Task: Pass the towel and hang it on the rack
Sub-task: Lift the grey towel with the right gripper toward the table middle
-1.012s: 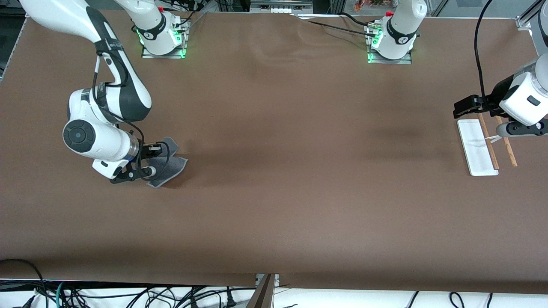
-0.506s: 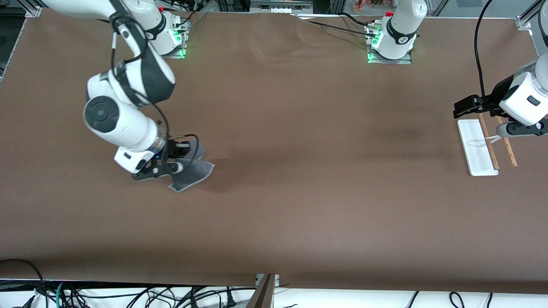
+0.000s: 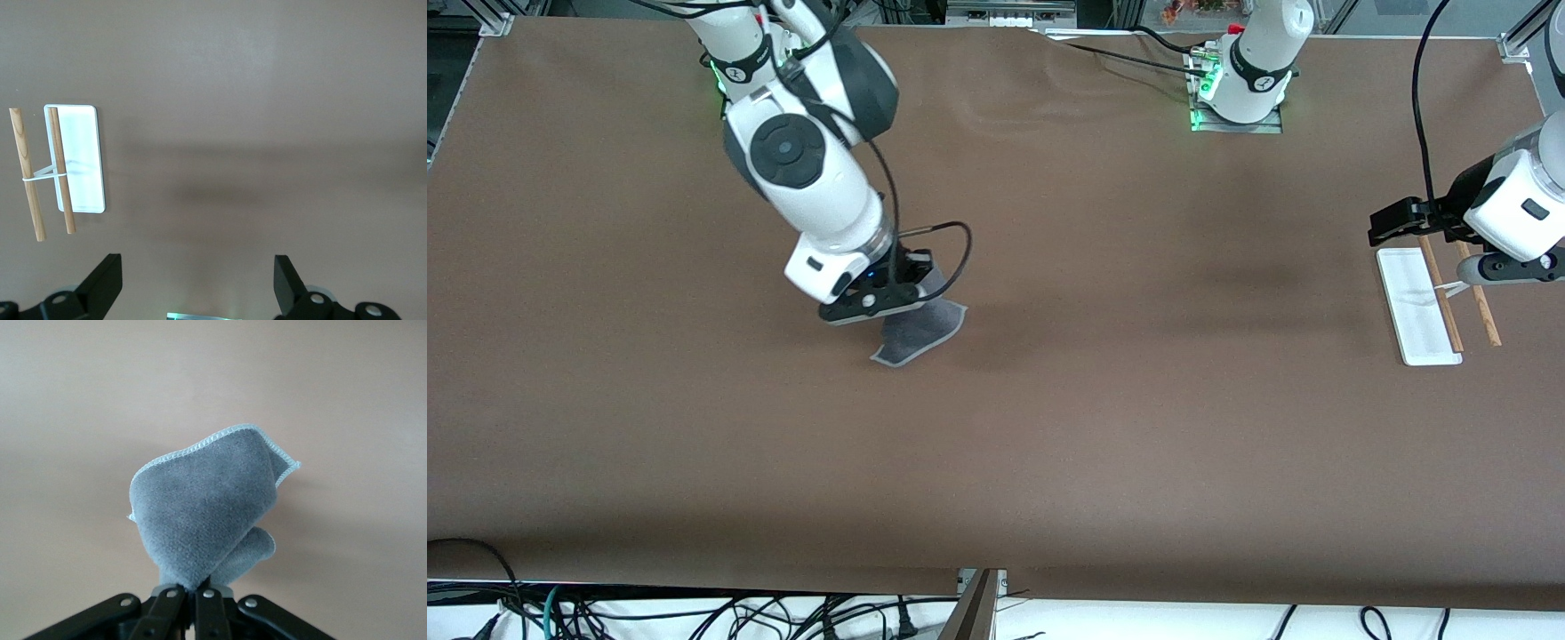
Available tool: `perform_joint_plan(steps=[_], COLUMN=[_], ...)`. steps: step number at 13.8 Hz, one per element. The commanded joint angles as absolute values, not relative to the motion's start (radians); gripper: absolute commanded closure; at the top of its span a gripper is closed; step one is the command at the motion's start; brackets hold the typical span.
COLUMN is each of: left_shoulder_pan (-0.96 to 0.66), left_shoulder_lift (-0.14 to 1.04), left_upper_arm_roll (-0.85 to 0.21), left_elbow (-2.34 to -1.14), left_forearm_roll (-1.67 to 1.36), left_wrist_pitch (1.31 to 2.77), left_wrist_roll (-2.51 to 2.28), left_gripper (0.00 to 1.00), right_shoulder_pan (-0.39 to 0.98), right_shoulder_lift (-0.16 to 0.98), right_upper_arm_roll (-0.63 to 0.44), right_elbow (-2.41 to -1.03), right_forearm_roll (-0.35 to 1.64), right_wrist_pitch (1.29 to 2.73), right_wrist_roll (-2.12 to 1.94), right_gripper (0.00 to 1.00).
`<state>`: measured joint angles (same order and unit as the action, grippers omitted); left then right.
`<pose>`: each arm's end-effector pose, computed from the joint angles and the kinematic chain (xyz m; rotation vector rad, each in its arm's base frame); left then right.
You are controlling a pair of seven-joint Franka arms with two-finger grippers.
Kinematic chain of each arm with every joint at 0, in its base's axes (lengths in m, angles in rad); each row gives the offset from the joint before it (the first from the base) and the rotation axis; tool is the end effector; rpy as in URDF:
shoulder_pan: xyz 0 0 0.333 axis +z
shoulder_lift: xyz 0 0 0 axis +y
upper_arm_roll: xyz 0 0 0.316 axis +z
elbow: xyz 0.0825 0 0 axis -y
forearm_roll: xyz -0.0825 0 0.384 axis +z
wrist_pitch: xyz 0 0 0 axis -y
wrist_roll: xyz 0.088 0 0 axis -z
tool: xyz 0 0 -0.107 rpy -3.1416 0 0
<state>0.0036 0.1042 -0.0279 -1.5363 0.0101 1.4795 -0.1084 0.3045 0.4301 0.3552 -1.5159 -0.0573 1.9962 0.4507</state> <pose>0.5733 -0.0120 0.5746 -3.1110 -0.1309 0.2498 0.5647 0.3887 0.4343 -3.0090 -0.2947 -0.0261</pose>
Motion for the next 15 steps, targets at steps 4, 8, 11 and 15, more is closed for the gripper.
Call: perform_joint_plan(steps=[4, 8, 11, 15], left_shoulder_pan=[0.006, -0.001, -0.043, -0.061], left_shoulder_lift=[0.120, 0.123, 0.246, 0.319], left_upper_arm_roll=[-0.025, -0.026, -0.025, -0.025], left_elbow=[-1.506, -1.505, -1.496, -1.427], left_forearm_roll=[-0.012, -0.012, -0.009, -0.006], left_wrist_pitch=[1.462, 1.466, 1.456, 1.397], left_wrist_roll=[-0.100, -0.085, -0.092, -0.089], left_gripper=[0.00, 0.00, 0.00, 0.00], right_shoulder_pan=[0.409, 0.443, 0.463, 0.485], right_shoulder_lift=[0.463, 0.492, 0.503, 0.503], right_upper_arm_roll=[0.350, 0.350, 0.350, 0.350], right_elbow=[-1.442, -1.401, -1.396, -1.394], right_forearm_roll=[-0.049, -0.049, -0.049, -0.049], right_wrist_pitch=[1.991, 2.025, 2.025, 2.026], right_wrist_roll=[0.570, 0.566, 0.574, 0.629], right_gripper=[1.00, 1.00, 1.00, 1.00])
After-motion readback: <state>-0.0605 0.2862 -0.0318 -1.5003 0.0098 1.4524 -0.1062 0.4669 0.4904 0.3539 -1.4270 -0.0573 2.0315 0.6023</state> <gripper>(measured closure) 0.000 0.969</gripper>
